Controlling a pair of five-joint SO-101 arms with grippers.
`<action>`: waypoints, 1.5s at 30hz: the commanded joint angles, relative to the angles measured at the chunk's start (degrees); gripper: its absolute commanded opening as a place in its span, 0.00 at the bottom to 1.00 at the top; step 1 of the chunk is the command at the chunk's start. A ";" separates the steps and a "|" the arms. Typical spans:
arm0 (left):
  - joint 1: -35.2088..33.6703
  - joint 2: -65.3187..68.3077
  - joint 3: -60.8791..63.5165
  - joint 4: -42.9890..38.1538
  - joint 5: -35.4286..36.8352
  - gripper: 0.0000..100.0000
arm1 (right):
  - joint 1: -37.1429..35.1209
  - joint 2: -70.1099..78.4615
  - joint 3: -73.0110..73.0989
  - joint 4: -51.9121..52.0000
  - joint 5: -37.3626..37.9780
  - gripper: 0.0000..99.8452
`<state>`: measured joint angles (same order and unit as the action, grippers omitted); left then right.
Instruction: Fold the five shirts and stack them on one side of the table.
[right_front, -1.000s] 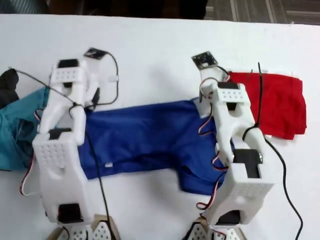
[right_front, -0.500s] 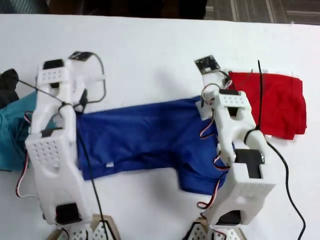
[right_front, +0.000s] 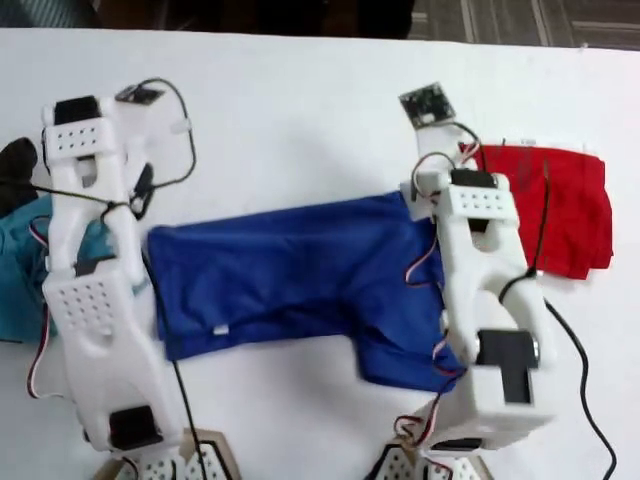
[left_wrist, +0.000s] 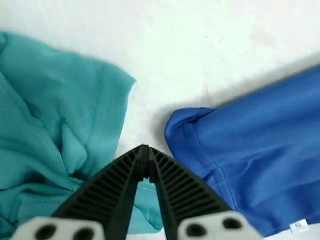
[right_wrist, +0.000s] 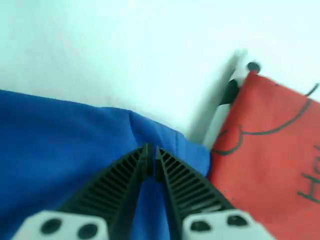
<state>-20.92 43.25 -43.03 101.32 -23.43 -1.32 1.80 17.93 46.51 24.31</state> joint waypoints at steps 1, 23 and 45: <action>-0.26 -8.18 1.89 1.14 -0.18 0.03 | 0.48 -8.66 -0.18 3.56 -0.44 0.02; 16.18 -53.45 86.64 -34.11 -0.62 0.03 | -5.58 -20.97 33.23 7.25 3.25 0.02; 9.67 -53.71 93.41 -34.37 -6.86 0.03 | -7.60 -40.48 42.37 17.19 13.71 0.02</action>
<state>-9.85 -9.93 50.95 67.03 -30.02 -7.82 -28.70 60.22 61.19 37.67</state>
